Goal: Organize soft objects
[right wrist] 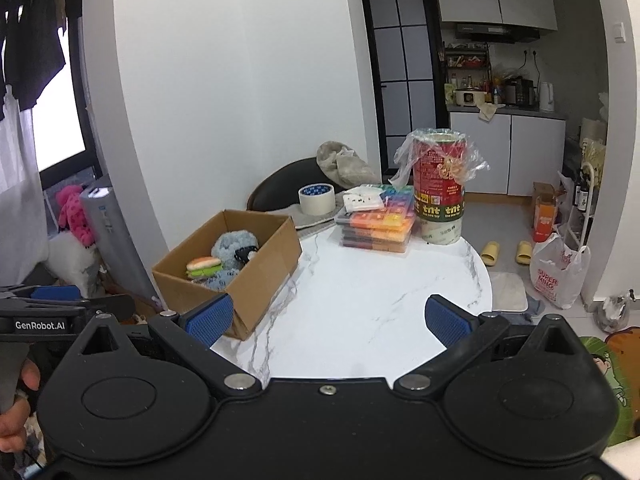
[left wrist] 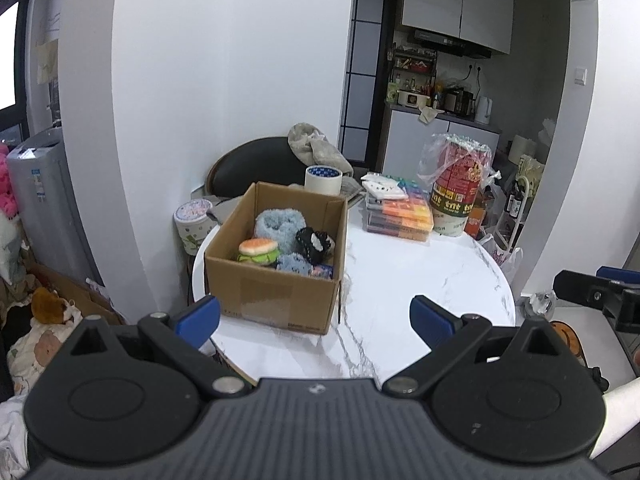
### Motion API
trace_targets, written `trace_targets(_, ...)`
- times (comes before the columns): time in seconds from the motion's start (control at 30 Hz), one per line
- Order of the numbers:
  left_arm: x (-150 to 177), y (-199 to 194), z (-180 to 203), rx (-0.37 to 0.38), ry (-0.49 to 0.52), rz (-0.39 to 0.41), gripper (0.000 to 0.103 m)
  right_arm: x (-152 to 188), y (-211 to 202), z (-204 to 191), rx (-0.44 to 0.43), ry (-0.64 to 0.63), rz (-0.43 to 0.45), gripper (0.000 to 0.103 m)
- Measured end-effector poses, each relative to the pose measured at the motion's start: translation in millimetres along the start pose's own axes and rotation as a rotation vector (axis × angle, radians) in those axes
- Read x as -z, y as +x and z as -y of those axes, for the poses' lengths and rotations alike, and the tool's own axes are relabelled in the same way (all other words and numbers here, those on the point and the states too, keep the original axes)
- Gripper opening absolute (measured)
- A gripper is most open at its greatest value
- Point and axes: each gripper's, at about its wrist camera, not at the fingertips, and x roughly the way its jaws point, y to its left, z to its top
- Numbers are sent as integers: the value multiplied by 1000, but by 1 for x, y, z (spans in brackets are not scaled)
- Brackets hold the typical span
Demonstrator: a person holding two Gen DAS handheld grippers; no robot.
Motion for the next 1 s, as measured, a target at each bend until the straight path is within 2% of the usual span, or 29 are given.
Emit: trace_targets(1.0, -16, -2, -1, -12, -12, 33, 100, -13, 4, -8, -7, -44, 2, 103)
